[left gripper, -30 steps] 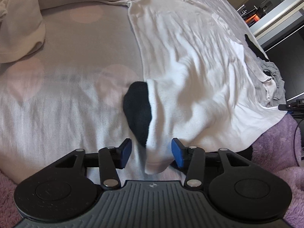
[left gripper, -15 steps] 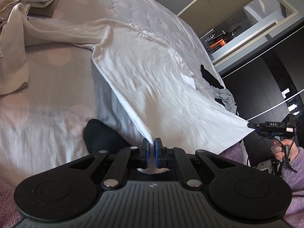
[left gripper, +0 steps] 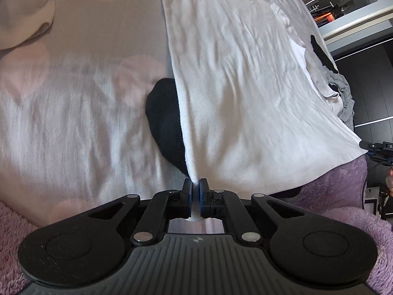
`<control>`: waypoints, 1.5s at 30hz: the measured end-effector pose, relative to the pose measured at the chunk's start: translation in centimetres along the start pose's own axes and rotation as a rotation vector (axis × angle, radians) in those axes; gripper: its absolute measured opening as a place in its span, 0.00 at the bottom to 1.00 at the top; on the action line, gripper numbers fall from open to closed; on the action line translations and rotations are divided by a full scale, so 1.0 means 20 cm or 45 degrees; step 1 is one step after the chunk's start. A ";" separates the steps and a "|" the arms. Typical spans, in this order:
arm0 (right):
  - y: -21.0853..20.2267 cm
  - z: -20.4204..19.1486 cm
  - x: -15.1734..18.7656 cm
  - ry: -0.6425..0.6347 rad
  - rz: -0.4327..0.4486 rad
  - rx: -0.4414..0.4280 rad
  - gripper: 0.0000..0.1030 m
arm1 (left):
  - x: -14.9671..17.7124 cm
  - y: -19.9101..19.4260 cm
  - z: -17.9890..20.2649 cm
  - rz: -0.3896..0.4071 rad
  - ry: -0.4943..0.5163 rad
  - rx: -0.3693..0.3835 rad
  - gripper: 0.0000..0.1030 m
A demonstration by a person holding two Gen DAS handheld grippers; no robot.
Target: Fold clothes
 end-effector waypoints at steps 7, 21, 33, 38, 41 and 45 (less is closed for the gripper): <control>-0.20 0.16 -0.22 0.083 0.209 -0.001 0.30 | -0.11 -0.13 0.06 0.052 0.059 -0.024 0.25; 0.04 0.92 -0.48 0.487 0.360 0.129 0.38 | -0.44 -0.22 0.19 0.287 0.005 -0.040 0.26; 0.13 0.99 -0.53 0.607 0.397 0.095 0.09 | -0.52 -0.12 0.27 0.256 0.024 -0.076 0.26; -0.12 0.95 -0.60 0.556 0.476 0.146 0.09 | -0.53 -0.12 0.23 0.260 -0.009 -0.083 0.26; -0.33 0.92 -0.66 0.500 0.537 0.220 0.09 | -0.54 -0.12 0.21 0.261 -0.032 -0.088 0.26; -0.60 0.92 -0.74 0.448 0.623 0.332 0.09 | -0.55 -0.10 0.22 0.256 -0.030 -0.078 0.26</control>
Point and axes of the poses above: each gripper's, at about its wrist camera, not at the fingertips, and y roughly the way its jaws point, z to its right, x to its underside, the point moved 10 cm from there along y, roughly the way its jaws point, and after that the axes turned 8 degrees about -z, right-handed, at the moved point
